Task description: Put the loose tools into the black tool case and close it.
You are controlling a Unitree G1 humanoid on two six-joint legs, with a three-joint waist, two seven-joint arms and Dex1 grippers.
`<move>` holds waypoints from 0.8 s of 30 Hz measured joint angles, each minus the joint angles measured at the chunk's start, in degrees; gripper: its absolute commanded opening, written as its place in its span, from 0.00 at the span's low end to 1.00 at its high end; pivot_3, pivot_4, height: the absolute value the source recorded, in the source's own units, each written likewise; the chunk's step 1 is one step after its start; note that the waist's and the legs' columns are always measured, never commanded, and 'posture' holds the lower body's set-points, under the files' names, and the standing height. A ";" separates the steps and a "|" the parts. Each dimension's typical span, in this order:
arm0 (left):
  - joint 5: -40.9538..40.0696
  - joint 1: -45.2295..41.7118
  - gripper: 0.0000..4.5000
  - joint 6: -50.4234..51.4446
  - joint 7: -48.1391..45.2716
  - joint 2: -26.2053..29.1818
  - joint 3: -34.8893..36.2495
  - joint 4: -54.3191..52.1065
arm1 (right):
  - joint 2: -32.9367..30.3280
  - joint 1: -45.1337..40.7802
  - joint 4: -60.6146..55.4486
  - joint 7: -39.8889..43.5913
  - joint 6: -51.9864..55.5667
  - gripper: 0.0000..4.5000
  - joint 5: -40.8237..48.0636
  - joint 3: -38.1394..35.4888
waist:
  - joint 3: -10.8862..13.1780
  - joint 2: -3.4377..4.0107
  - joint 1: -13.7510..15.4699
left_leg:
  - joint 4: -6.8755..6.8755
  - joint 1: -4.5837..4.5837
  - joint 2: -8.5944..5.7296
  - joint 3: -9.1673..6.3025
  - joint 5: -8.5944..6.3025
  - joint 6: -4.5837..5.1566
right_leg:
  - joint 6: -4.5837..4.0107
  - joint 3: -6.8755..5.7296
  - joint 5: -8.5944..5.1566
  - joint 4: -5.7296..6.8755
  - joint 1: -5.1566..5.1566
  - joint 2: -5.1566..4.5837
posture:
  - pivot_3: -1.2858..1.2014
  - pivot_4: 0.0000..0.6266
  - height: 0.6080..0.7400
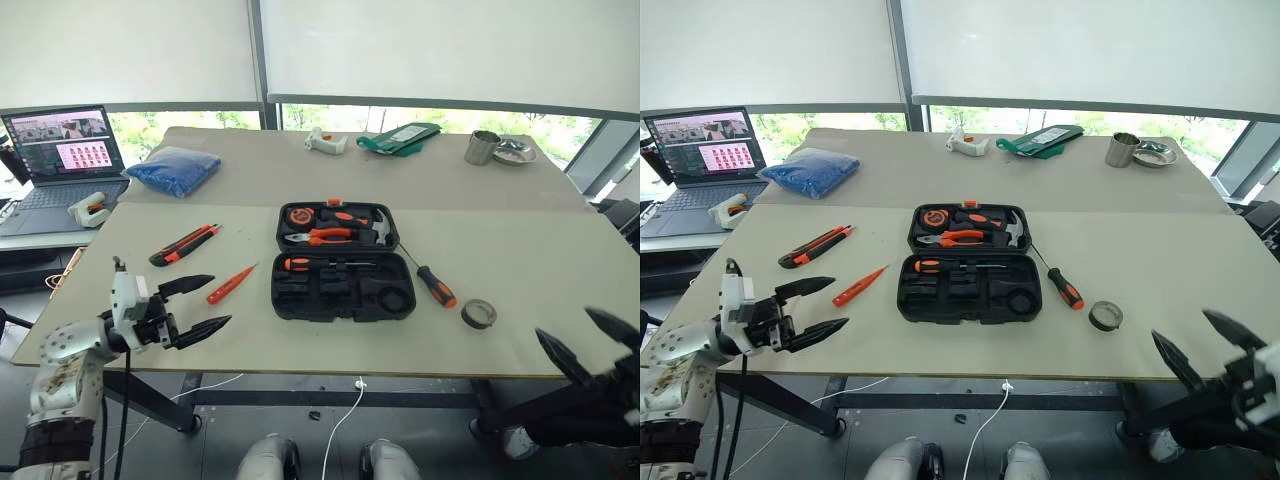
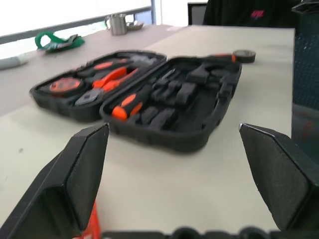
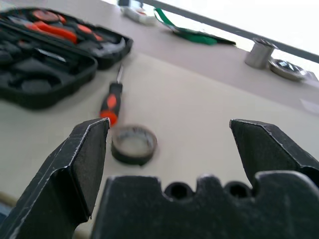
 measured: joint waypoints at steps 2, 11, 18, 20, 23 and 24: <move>-0.11 -0.70 0.99 0.67 0.40 -0.52 -0.72 -1.06 | -4.52 -4.98 -0.43 -2.33 7.57 1.00 -0.06 2.99 | 0.00 0.00 0.07 | -0.02 0.01 0.00 0.01 0.01 0.01 | -0.03 -0.03 -0.02 0.00 -0.01 0.04 | 0.52 0.24 1.00; 0.00 -3.31 0.99 1.38 0.16 -2.89 -4.65 -3.15 | -13.85 -35.75 6.58 -3.74 36.64 1.00 -4.04 29.18 | 0.03 -0.03 0.15 | 0.05 -0.21 -0.04 0.14 0.01 0.09 | -0.05 -0.07 -0.01 -0.01 0.01 0.10 | 0.52 0.24 1.00; 0.03 -4.25 1.00 1.37 0.16 -3.26 -5.65 -3.06 | -9.93 -44.89 17.34 -3.41 41.58 0.88 -11.40 41.25 | 0.03 -0.03 0.28 | 0.30 -0.49 -0.13 0.20 -0.12 0.35 | -0.08 -0.15 0.27 0.02 -0.02 0.02 | 0.52 0.24 1.00; 0.04 -4.29 1.00 1.37 0.18 -3.63 -5.81 -3.13 | -8.88 -45.34 20.04 -3.20 41.69 0.76 -12.63 42.57 | 0.03 -0.03 0.20 | 0.31 -0.50 -0.15 0.24 -0.14 0.40 | 0.06 -0.15 0.34 0.02 -0.03 -0.01 | 0.52 0.24 1.00; 0.03 -4.27 1.00 1.37 0.13 -3.90 -6.17 -3.34 | -7.39 -45.89 22.20 -2.57 41.69 0.53 -14.07 43.43 | 0.03 -0.03 0.06 | 0.31 -0.50 -0.14 0.26 -0.13 0.40 | 0.11 -0.15 0.37 0.04 -0.04 0.00 | 0.52 0.24 1.00; 0.03 -4.27 1.00 1.37 0.10 -3.97 -6.24 -3.50 | -7.08 -46.15 22.27 -2.31 41.69 0.47 -14.33 43.58 | 0.03 -0.03 0.03 | 0.31 -0.49 -0.13 0.26 -0.13 0.39 | 0.12 -0.15 0.36 0.05 -0.04 0.00 | 0.52 0.24 1.00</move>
